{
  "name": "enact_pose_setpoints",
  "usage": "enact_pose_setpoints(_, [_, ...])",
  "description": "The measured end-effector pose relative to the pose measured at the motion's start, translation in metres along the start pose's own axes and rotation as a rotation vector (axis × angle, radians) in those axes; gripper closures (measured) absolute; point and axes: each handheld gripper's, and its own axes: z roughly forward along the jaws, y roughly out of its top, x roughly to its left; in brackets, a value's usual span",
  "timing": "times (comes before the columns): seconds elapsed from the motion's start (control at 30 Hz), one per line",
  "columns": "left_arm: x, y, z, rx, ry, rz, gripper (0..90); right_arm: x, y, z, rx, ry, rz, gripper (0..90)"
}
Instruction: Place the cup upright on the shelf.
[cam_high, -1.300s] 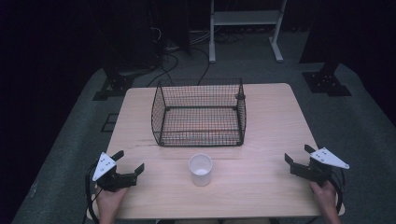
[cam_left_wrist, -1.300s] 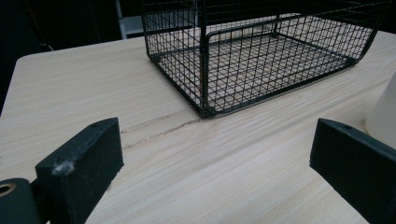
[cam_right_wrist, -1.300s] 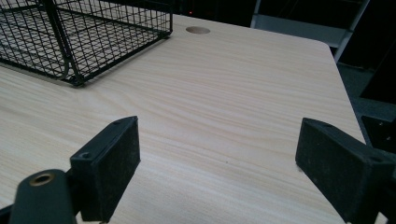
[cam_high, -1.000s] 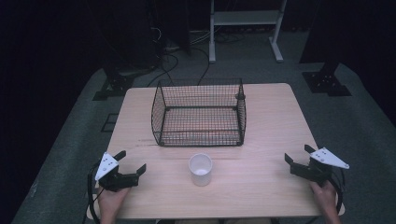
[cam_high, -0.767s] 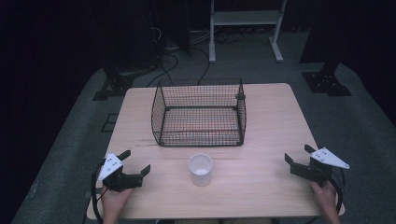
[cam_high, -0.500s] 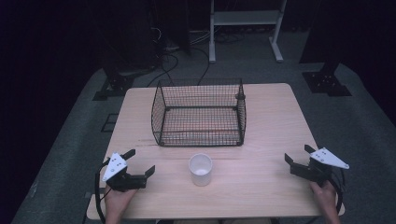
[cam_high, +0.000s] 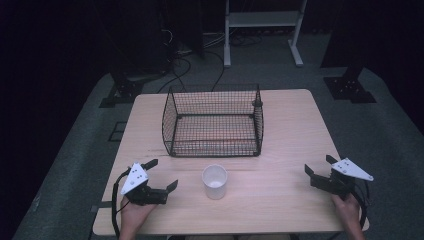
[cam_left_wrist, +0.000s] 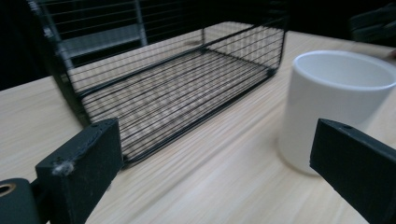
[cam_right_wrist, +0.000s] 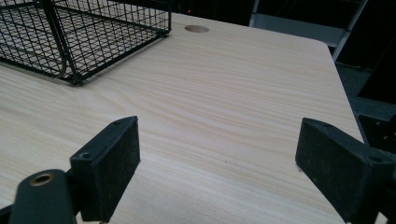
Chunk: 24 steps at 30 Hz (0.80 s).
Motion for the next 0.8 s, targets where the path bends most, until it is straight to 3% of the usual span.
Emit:
enact_pose_setpoints(0.2, [-0.002, 0.003, -0.002, -0.017, -0.024, -0.005, 1.9, 0.000, 0.000, 0.000, 0.002, 0.000, 0.002, 13.0])
enact_pose_setpoints(0.47, [-0.011, 0.008, 0.001, -0.013, -0.053, 0.025, 1.9, 0.000, 0.000, 0.000, 0.001, 0.001, 0.000, 13.0])
enact_pose_setpoints(0.8, [-0.029, 0.019, 0.010, -0.010, -0.126, 0.065, 1.9, 0.000, 0.000, 0.000, 0.000, 0.004, 0.002, 13.0])
